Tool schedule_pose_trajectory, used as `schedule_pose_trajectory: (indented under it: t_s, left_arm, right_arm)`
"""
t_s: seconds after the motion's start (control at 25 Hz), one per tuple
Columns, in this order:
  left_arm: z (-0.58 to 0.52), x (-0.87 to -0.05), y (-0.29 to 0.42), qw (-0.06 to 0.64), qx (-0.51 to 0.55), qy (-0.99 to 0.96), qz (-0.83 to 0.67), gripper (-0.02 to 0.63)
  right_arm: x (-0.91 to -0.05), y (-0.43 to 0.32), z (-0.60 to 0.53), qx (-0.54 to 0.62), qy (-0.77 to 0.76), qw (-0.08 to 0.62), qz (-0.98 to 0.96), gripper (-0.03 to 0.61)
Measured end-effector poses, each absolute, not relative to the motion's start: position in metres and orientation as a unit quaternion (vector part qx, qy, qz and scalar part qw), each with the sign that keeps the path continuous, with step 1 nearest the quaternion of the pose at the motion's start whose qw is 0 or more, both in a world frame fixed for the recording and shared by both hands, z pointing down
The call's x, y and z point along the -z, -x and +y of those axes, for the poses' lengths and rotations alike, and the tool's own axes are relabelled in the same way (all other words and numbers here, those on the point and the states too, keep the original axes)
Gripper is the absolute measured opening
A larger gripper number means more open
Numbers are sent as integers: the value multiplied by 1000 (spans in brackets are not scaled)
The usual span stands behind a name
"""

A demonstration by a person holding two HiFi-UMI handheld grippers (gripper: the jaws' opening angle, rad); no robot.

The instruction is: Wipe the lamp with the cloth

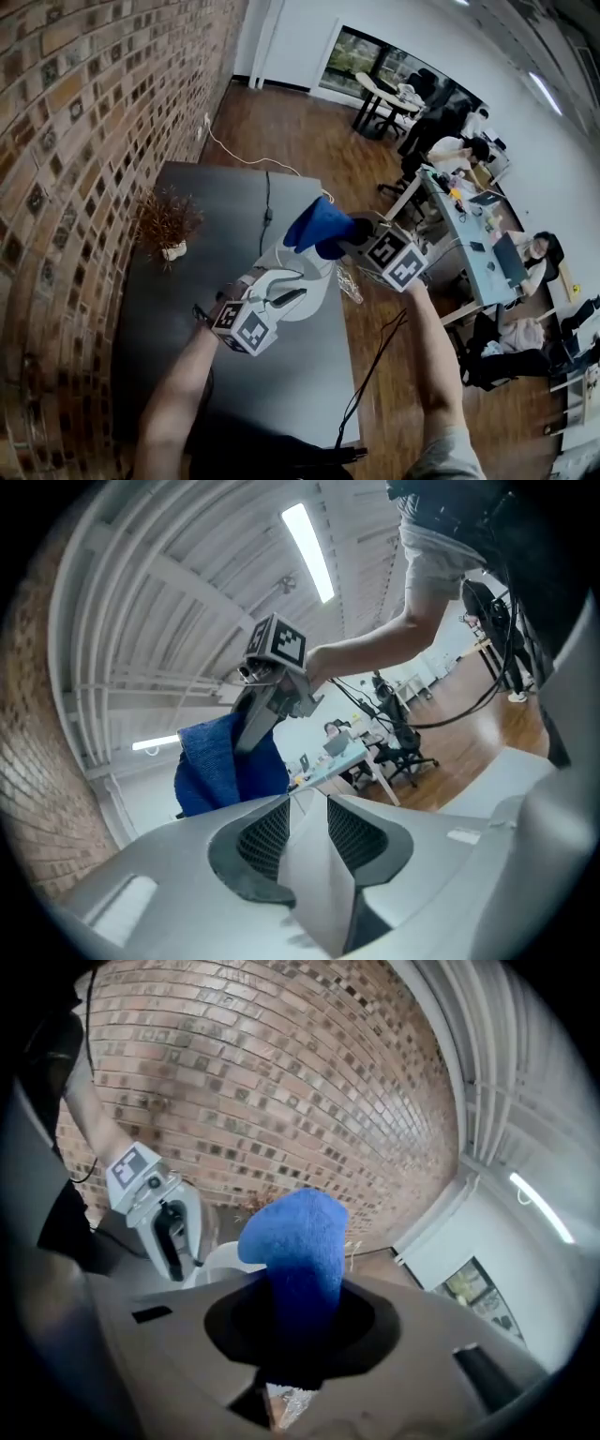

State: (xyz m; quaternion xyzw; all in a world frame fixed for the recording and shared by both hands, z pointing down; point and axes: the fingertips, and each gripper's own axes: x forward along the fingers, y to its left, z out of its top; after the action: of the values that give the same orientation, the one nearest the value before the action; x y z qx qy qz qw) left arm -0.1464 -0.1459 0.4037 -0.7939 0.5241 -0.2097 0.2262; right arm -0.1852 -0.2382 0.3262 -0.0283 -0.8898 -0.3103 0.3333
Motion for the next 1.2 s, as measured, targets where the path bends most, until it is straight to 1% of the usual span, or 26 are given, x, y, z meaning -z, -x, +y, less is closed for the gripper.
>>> schedule_pose_trajectory:
  t_s: [0.08, 0.12, 0.16, 0.32, 0.44, 0.64, 0.8, 0.88, 0.96, 1.08, 1.12, 1.16, 1.2]
  left_arm:
    - [-134, -405, 147, 222, 179, 783, 553, 122]
    - [-128, -412, 144, 214, 172, 782, 560, 87]
    - [-124, -421, 140, 205, 171, 784, 561, 80]
    - [-122, -463, 119, 181, 214, 793, 541, 80]
    - [-127, -479, 119, 155, 233, 790, 546, 80]
    - [-131, -490, 129, 132, 233, 787, 556, 80]
    - [-132, -490, 129, 130, 233, 786, 558, 80]
    - [-131, -493, 130, 130, 235, 786, 557, 80]
    - [-129, -495, 129, 131, 241, 787, 553, 80]
    - [-128, -498, 129, 131, 247, 786, 551, 80]
    - [-128, -499, 128, 130, 248, 786, 552, 80]
    - [-128, -501, 127, 128, 249, 785, 552, 80]
    - [-127, -503, 127, 126, 252, 784, 553, 80]
  right_arm:
    - [-317, 211, -227, 334, 15, 320, -887, 94]
    - [-319, 224, -221, 349, 16, 319, -881, 94]
    - [-326, 237, -216, 365, 20, 323, -873, 94]
    - [-386, 270, -191, 446, 87, 385, -803, 94]
    - [-414, 261, -167, 489, 147, 412, -755, 92]
    - [-413, 235, -144, 514, 233, 406, -719, 92]
    - [-412, 192, -122, 547, 308, 398, -669, 92]
    - [-406, 172, -115, 553, 323, 402, -655, 92]
    - [-375, 172, -124, 535, 274, 379, -703, 92]
    - [-291, 196, -147, 469, 115, 267, -834, 94]
    - [-279, 198, -146, 465, 86, 237, -849, 92]
    - [-286, 196, -138, 489, 85, 221, -839, 92]
    - [-309, 192, -129, 541, 103, 218, -806, 92]
